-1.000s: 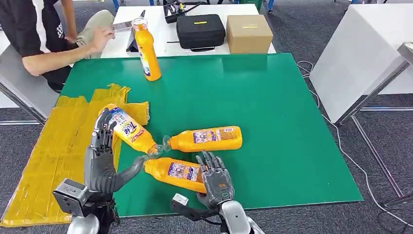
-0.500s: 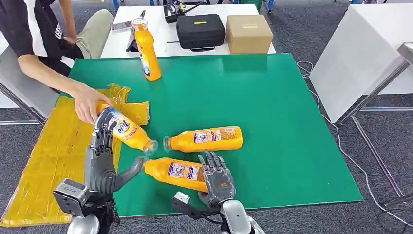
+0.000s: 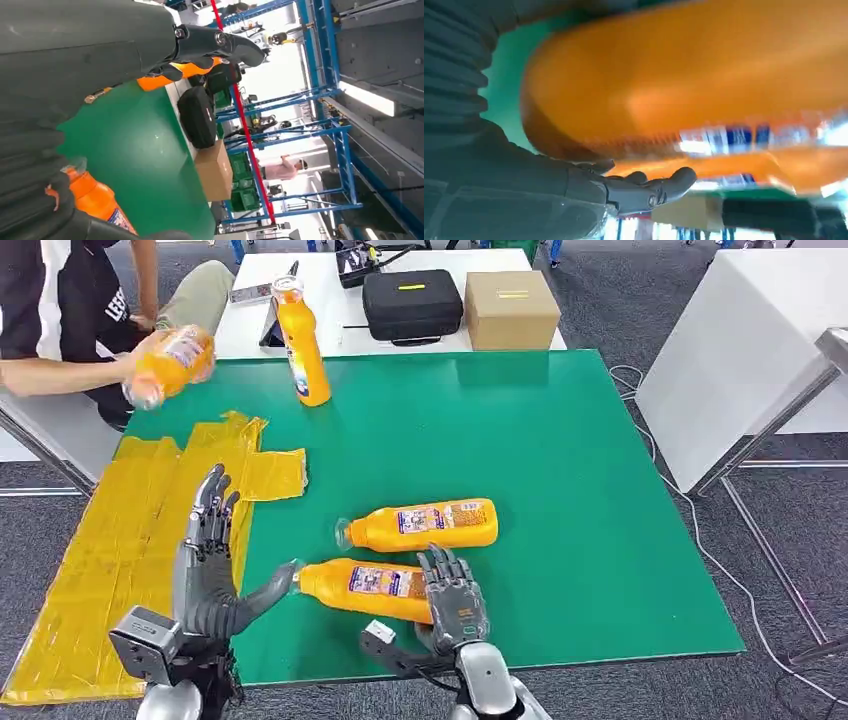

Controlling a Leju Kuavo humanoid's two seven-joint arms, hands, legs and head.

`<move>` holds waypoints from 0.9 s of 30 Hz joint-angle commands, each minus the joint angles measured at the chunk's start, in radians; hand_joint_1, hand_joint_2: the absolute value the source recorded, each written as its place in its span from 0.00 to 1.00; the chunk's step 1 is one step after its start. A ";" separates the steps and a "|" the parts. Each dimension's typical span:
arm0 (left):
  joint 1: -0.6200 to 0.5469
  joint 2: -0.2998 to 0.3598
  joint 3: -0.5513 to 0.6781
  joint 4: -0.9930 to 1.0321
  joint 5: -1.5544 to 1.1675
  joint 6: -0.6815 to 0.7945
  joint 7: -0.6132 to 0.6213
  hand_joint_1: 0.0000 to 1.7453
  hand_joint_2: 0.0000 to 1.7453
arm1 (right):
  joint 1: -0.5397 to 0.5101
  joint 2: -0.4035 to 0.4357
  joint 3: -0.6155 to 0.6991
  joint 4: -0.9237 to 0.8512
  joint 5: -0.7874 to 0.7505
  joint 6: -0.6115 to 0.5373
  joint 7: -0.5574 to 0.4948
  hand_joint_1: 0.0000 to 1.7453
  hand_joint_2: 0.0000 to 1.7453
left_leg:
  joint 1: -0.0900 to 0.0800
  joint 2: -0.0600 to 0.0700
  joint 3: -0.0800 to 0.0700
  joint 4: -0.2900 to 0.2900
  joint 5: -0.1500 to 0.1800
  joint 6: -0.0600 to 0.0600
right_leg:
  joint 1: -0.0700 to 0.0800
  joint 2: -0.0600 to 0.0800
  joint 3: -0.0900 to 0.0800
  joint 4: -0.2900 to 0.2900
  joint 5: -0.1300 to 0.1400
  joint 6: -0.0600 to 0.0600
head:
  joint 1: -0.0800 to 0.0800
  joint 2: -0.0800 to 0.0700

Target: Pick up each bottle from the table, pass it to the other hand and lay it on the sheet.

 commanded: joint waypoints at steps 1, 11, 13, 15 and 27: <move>-0.026 0.017 0.023 0.050 0.004 -0.008 0.007 0.00 1.00 | -0.018 0.000 -0.050 0.087 -0.032 0.066 -0.022 1.00 1.00 | 0.001 0.000 0.004 -0.002 0.000 -0.003 | 0.001 0.000 0.005 -0.003 0.000 -0.001 | 0.000 0.000; -0.017 0.015 0.028 0.031 0.007 -0.007 0.010 0.00 1.00 | -0.015 0.004 -0.058 0.070 -0.004 0.166 0.004 1.00 1.00 | 0.001 0.000 0.007 -0.001 0.000 -0.002 | 0.001 0.000 0.004 -0.002 0.000 -0.001 | 0.000 0.000; -0.019 0.022 0.024 0.035 0.007 -0.006 0.010 0.00 1.00 | -0.016 0.007 -0.063 0.077 -0.001 0.196 0.004 1.00 1.00 | 0.001 0.000 0.008 -0.002 -0.001 -0.003 | 0.001 -0.001 0.006 -0.003 0.000 -0.001 | 0.000 0.000; -0.022 0.024 0.021 0.040 0.008 -0.005 0.010 0.00 1.00 | -0.016 0.006 -0.069 0.082 -0.008 0.221 -0.004 1.00 1.00 | 0.001 0.000 0.009 -0.002 0.000 -0.003 | 0.001 -0.001 0.007 -0.003 0.000 -0.001 | 0.000 0.000; -0.029 0.024 0.017 0.045 0.014 -0.009 0.013 0.00 1.00 | -0.014 -0.002 -0.084 0.087 -0.045 0.238 -0.035 1.00 1.00 | 0.002 -0.001 0.016 -0.003 -0.002 -0.006 | 0.002 -0.002 0.006 -0.004 -0.001 -0.004 | 0.000 0.000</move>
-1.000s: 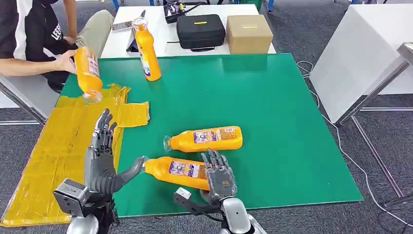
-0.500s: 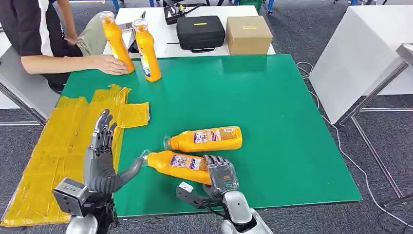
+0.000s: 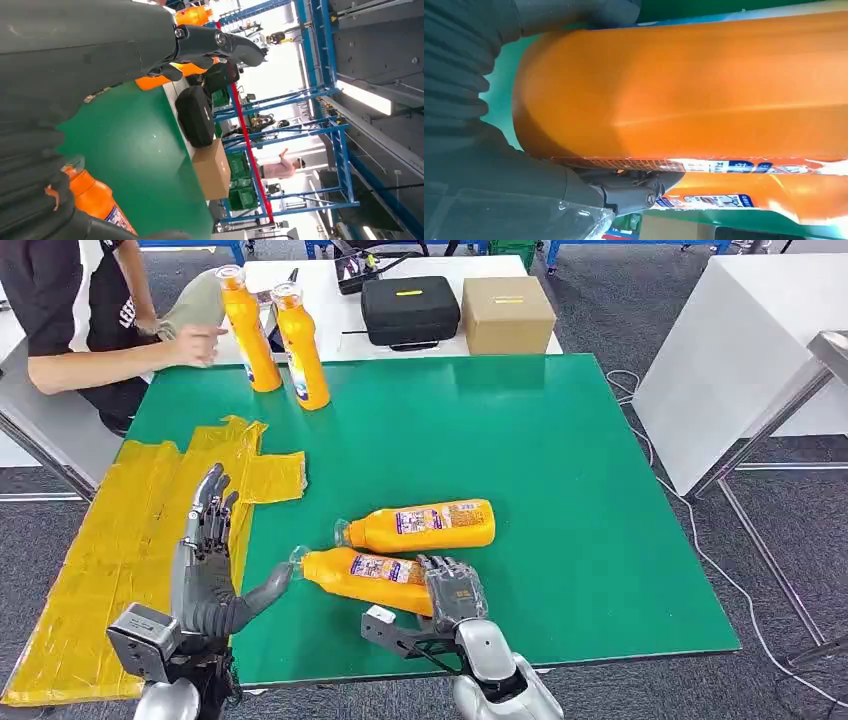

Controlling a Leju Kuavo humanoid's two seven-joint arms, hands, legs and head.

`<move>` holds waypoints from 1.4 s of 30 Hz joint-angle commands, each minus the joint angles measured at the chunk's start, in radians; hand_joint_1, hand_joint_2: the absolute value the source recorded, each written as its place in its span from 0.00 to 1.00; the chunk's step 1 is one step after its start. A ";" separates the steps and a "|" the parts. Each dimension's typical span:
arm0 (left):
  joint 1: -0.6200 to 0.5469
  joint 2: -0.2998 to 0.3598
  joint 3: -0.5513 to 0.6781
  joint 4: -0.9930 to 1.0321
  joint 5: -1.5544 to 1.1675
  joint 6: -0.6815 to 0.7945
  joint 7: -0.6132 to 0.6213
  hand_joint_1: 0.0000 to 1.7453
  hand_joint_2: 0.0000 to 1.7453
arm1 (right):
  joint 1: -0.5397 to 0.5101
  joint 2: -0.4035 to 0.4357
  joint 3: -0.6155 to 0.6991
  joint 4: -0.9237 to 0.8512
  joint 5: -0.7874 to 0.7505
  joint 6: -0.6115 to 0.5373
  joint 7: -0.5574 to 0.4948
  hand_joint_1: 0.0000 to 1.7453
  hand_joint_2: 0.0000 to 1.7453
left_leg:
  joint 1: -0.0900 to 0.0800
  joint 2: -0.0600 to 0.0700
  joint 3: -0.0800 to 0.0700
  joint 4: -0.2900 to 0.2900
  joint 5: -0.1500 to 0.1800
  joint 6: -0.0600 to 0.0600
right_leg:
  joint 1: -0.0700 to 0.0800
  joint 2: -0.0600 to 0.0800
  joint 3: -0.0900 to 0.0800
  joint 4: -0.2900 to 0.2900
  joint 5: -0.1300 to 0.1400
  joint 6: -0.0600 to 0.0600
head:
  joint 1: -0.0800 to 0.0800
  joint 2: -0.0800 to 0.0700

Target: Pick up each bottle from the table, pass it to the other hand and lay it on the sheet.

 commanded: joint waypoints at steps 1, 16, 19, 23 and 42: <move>-0.025 0.022 0.009 0.045 0.006 -0.002 0.005 0.00 1.00 | 0.030 -0.016 -0.033 0.087 -0.011 0.027 -0.006 1.00 1.00 | 0.001 -0.002 0.001 -0.002 0.001 -0.002 | 0.001 -0.003 0.002 -0.003 0.001 -0.001 | 0.000 0.000; -0.016 0.017 0.018 0.056 0.009 0.008 0.003 0.00 1.00 | 0.079 -0.021 -0.077 -0.094 -0.212 -0.350 -0.231 1.00 1.00 | 0.000 -0.001 -0.005 0.000 0.001 -0.002 | 0.000 -0.001 0.006 -0.001 0.000 0.000 | 0.000 0.000; -0.015 0.018 0.016 0.059 0.009 0.014 0.002 0.00 1.00 | 0.076 -0.016 -0.082 -0.091 -0.245 -0.393 -0.261 1.00 1.00 | 0.000 -0.001 -0.006 0.000 0.002 0.000 | 0.000 -0.001 0.006 -0.001 0.000 0.001 | 0.000 0.000; -0.009 0.019 0.015 0.049 0.005 0.018 -0.003 0.00 1.00 | 0.087 -0.016 -0.080 -0.110 -0.288 -0.467 -0.308 1.00 1.00 | 0.000 -0.001 -0.008 0.000 0.002 -0.001 | 0.000 -0.001 0.004 -0.001 0.001 0.001 | 0.000 0.000; -0.067 0.021 0.052 0.124 0.043 -0.006 0.065 0.00 1.00 | 0.076 -0.019 -0.072 -0.152 -0.361 -0.537 -0.361 1.00 1.00 | 0.000 -0.001 -0.011 0.000 0.002 -0.001 | 0.000 -0.001 0.001 0.000 0.001 0.001 | 0.000 0.000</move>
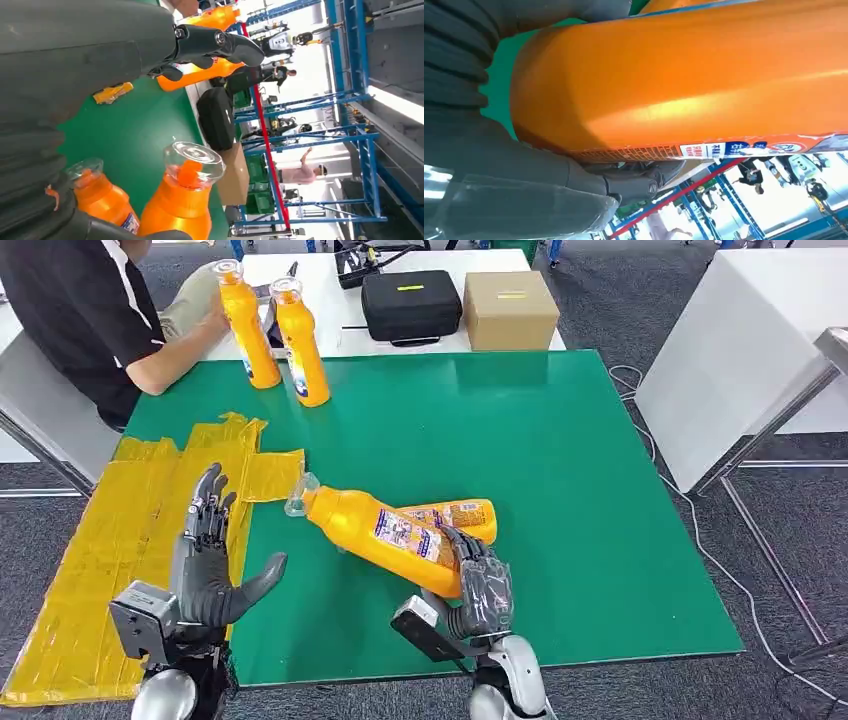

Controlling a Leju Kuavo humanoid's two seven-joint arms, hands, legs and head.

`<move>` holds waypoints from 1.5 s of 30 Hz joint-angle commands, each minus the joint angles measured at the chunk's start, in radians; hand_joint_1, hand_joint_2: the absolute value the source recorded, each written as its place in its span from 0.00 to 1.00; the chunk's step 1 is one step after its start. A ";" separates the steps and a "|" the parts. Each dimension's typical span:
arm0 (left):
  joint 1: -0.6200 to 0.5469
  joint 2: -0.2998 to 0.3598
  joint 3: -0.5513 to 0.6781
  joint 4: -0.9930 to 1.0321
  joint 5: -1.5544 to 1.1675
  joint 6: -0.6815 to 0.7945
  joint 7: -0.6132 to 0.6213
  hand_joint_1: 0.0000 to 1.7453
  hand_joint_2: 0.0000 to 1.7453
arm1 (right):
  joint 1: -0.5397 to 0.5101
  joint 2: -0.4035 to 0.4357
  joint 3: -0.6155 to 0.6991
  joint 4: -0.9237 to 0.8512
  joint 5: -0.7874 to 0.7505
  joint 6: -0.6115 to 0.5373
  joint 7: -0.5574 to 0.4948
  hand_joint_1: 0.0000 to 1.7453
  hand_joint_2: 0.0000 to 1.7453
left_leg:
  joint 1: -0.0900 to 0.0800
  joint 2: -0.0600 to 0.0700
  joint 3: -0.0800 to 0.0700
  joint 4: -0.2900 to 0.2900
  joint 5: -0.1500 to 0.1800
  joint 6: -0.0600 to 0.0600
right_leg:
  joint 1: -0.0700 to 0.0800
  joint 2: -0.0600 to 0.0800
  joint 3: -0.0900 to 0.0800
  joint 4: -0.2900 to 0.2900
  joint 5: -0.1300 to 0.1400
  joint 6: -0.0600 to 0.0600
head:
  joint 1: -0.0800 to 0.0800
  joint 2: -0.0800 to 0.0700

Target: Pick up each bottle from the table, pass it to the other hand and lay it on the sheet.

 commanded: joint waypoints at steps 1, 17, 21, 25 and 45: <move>-0.041 0.015 0.027 0.078 0.006 -0.003 0.006 0.00 1.00 | -0.025 -0.018 -0.013 0.000 -0.006 -0.009 -0.003 1.00 1.00 | 0.000 0.000 0.001 -0.001 0.000 -0.002 | 0.000 0.000 0.001 -0.001 0.000 -0.001 | 0.000 0.000; -0.063 0.006 0.054 0.145 0.217 -0.117 0.060 0.00 1.00 | -0.038 -0.013 -0.018 -0.004 -0.011 -0.031 -0.013 1.00 1.00 | 0.000 0.000 0.001 -0.001 0.000 -0.002 | 0.000 0.000 0.001 -0.001 0.000 -0.001 | 0.000 0.000; -0.110 0.008 0.054 0.233 0.338 -0.153 0.091 0.00 1.00 | -0.039 -0.015 -0.012 -0.042 0.008 -0.059 -0.024 1.00 1.00 | 0.000 -0.001 0.000 -0.001 0.001 -0.002 | 0.000 -0.001 0.001 -0.001 0.000 -0.001 | 0.000 0.000; -0.133 0.012 0.056 0.307 0.562 -0.239 0.155 0.00 1.00 | -0.044 -0.017 0.033 -0.091 0.036 -0.057 -0.017 1.00 1.00 | 0.000 0.000 0.001 -0.001 0.000 -0.003 | 0.000 0.000 0.001 -0.001 0.000 -0.001 | 0.000 0.000; -0.278 -0.024 -0.063 0.491 0.628 -0.208 0.227 0.00 1.00 | -0.122 0.035 0.046 -0.034 0.034 -0.099 -0.096 1.00 1.00 | 0.001 -0.001 0.000 0.000 0.000 -0.002 | 0.001 -0.001 0.000 -0.001 0.000 0.000 | 0.000 0.000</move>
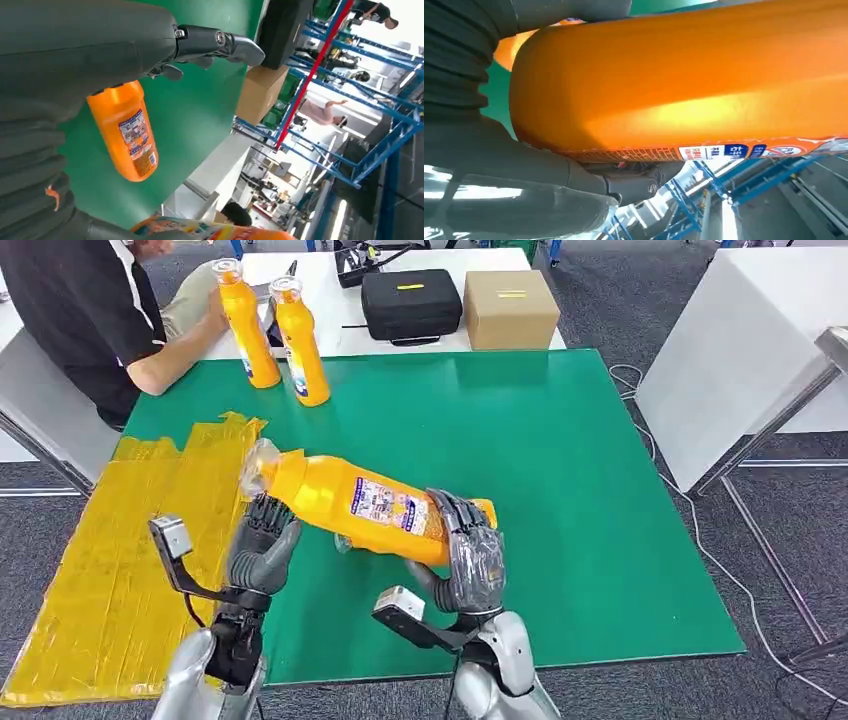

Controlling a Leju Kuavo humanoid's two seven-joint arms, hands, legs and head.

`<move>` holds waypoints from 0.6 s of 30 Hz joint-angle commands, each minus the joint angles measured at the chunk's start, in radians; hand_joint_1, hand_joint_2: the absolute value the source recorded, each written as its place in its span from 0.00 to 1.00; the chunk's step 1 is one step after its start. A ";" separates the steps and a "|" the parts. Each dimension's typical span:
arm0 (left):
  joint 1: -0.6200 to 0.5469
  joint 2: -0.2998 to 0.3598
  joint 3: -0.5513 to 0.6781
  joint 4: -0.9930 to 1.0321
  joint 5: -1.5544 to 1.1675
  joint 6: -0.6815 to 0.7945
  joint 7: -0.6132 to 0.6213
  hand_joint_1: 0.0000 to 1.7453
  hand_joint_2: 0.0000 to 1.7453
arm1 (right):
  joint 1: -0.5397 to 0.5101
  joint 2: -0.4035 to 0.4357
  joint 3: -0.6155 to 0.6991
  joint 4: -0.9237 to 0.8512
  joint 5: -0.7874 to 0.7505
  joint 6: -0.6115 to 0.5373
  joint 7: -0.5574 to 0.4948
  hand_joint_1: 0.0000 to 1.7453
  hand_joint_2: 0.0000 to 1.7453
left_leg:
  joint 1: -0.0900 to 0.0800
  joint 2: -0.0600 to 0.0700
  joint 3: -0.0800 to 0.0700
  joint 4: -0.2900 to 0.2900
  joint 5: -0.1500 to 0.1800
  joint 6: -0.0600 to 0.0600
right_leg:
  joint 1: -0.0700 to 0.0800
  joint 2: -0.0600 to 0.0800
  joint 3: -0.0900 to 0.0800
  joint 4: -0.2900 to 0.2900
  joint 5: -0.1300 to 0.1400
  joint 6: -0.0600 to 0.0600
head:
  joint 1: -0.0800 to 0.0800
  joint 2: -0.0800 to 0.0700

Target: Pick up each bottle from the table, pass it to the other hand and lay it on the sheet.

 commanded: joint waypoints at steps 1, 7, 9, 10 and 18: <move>-0.095 0.004 -0.048 0.140 0.012 -0.001 0.008 0.00 1.00 | -0.058 0.006 0.015 0.074 0.002 -0.010 -0.022 1.00 1.00 | 0.000 -0.001 0.001 0.000 0.000 -0.002 | 0.000 -0.001 0.001 -0.001 0.000 0.000 | 0.000 0.000; -0.095 0.004 -0.048 0.140 0.012 -0.001 0.008 0.00 1.00 | -0.058 0.006 0.015 0.074 0.002 -0.010 -0.022 1.00 1.00 | 0.000 0.000 0.001 -0.001 0.000 -0.002 | 0.000 0.000 0.001 -0.001 0.000 0.000 | 0.000 0.000; -0.096 0.007 -0.048 0.138 0.016 -0.005 0.005 0.00 1.00 | -0.070 0.002 0.033 0.098 0.000 -0.010 -0.015 1.00 1.00 | 0.001 0.000 0.002 -0.001 0.000 -0.003 | 0.001 -0.001 0.003 -0.002 0.000 -0.001 | 0.000 0.000; -0.100 0.007 -0.048 0.137 0.020 -0.007 0.004 0.00 1.00 | -0.079 0.002 0.046 0.112 0.003 -0.010 -0.007 1.00 1.00 | 0.000 0.000 0.001 -0.001 0.000 -0.002 | 0.000 -0.001 0.002 -0.001 0.000 0.000 | 0.000 0.000; -0.098 0.008 -0.053 0.084 0.031 -0.012 -0.003 0.00 1.00 | -0.138 0.003 0.088 0.188 0.025 -0.010 0.073 1.00 1.00 | 0.001 0.001 0.001 -0.001 0.000 -0.002 | 0.001 0.001 0.001 -0.001 0.000 -0.001 | 0.000 0.000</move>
